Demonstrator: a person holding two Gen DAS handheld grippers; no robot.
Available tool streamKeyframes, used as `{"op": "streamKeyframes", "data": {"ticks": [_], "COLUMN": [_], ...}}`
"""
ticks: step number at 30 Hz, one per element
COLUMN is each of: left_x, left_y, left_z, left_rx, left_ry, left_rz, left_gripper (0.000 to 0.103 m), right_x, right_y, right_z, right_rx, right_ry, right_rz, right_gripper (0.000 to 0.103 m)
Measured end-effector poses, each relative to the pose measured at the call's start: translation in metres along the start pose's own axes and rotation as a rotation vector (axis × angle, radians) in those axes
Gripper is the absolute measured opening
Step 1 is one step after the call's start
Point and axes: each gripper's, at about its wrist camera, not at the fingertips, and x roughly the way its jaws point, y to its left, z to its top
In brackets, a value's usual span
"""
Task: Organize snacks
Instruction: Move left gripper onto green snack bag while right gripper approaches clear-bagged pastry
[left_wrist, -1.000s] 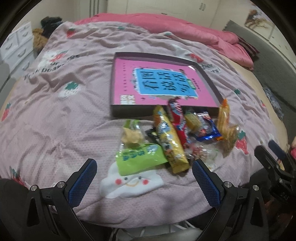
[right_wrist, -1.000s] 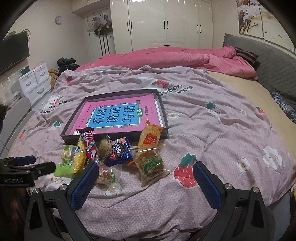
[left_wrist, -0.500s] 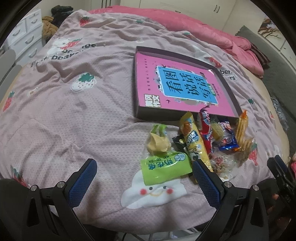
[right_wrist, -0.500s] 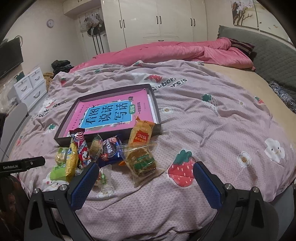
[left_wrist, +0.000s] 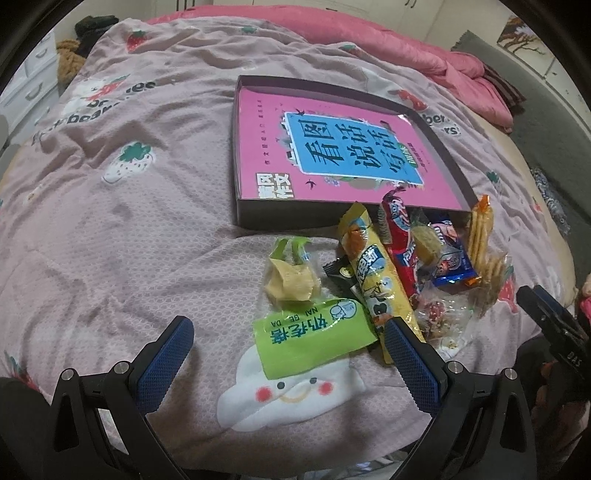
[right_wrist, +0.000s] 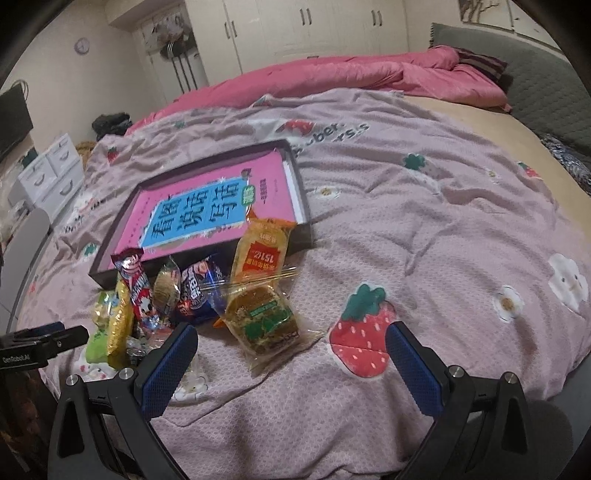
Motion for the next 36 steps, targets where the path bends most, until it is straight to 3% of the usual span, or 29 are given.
{"op": "streamKeyframes", "data": {"ticks": [9,16,20,27,31,36], "left_x": [0.013,0.025,0.028,0.036,0.039,0.042], "left_y": [0.003,0.002,0.000,0.004,-0.001,0.000], "left_z": [0.008,0.009,0.011,0.012,0.013,0.016], "left_rx": [-0.005,-0.015,0.005,-0.013,0.009,0.002], "left_ry": [0.011,0.033,0.025,0.031,0.032,0.028], "left_rz": [0.008,0.006,0.046,0.026,0.008,-0.040], "left_gripper": [0.102,0.098,0.091,0.080,0.057,0.050], "right_x": [0.033,0.040,0.042,0.048,0.049,0.042], "right_y": [0.003,0.002,0.005,0.007,0.010,0.007], "right_z": [0.005,0.008,0.009,0.010,0.010,0.010], "right_rx": [-0.037,-0.058,-0.082,-0.087,-0.103,-0.083], "right_ry": [0.092,0.096,0.097,0.120,0.121,0.082], "right_rz": [-0.015,-0.012,-0.001,0.041,0.051,0.094], "right_gripper": [0.102,0.100,0.090,0.068,0.060,0.048]}}
